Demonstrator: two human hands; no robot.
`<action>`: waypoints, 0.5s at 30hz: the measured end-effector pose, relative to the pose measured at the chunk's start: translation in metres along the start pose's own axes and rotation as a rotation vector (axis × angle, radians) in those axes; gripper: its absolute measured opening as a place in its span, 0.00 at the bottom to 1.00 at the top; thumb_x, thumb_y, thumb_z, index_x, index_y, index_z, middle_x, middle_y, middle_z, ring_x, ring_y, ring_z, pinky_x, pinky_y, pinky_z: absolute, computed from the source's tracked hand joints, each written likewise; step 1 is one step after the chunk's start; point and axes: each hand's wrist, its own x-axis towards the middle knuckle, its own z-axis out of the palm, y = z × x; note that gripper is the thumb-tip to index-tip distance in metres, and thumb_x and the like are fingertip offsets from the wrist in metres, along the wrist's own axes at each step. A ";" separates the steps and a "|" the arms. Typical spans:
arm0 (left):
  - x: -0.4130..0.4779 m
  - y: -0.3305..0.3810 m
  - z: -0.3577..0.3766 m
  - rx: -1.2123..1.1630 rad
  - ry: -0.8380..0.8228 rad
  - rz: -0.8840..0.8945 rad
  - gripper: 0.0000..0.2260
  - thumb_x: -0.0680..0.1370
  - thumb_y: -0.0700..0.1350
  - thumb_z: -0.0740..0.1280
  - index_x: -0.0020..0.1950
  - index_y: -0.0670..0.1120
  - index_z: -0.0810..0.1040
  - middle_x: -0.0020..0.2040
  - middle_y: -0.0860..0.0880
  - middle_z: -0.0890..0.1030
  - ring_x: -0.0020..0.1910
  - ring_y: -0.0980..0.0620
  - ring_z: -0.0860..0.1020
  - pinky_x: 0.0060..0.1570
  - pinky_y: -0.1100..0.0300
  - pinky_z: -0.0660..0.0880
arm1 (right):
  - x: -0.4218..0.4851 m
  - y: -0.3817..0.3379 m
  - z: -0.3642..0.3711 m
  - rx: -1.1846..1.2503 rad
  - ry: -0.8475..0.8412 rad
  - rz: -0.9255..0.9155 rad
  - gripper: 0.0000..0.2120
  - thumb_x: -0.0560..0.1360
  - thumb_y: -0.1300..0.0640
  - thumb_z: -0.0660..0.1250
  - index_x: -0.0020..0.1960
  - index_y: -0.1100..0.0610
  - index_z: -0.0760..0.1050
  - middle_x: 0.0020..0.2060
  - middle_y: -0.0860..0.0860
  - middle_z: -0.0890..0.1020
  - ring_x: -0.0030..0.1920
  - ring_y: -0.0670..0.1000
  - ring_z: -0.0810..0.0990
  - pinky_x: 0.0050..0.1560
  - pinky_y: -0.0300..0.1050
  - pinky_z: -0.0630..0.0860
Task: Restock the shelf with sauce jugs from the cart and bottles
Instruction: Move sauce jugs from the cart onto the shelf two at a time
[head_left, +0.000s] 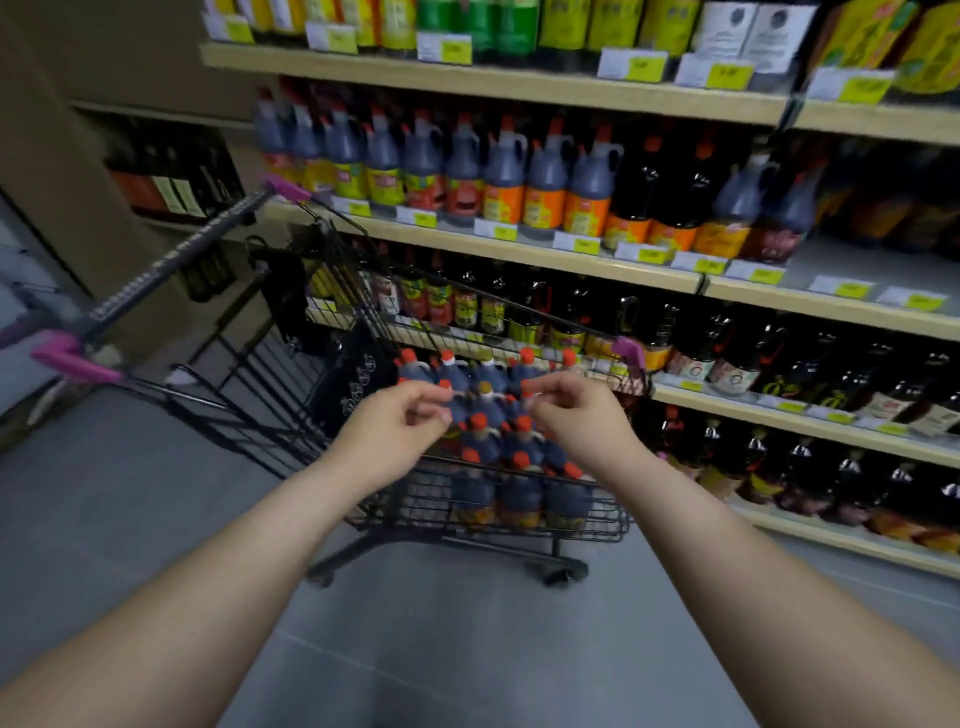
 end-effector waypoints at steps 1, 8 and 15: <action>0.003 -0.009 -0.012 0.012 -0.018 0.004 0.07 0.77 0.43 0.68 0.55 0.50 0.79 0.47 0.52 0.82 0.46 0.56 0.79 0.45 0.71 0.72 | 0.003 -0.004 0.015 0.004 0.008 0.020 0.09 0.77 0.61 0.66 0.57 0.58 0.78 0.36 0.50 0.77 0.30 0.47 0.71 0.30 0.36 0.68; 0.033 -0.066 -0.068 0.069 -0.108 0.032 0.07 0.76 0.42 0.69 0.52 0.52 0.78 0.44 0.56 0.81 0.44 0.55 0.78 0.50 0.59 0.74 | 0.010 -0.016 0.089 0.005 0.085 0.118 0.07 0.76 0.62 0.67 0.54 0.59 0.78 0.42 0.53 0.79 0.42 0.51 0.77 0.39 0.39 0.72; 0.081 -0.087 -0.065 0.113 -0.207 0.025 0.09 0.78 0.44 0.67 0.57 0.50 0.79 0.47 0.54 0.80 0.47 0.56 0.78 0.44 0.70 0.71 | 0.041 0.008 0.099 -0.072 0.134 0.195 0.04 0.76 0.61 0.67 0.51 0.59 0.77 0.36 0.48 0.78 0.34 0.46 0.75 0.32 0.34 0.73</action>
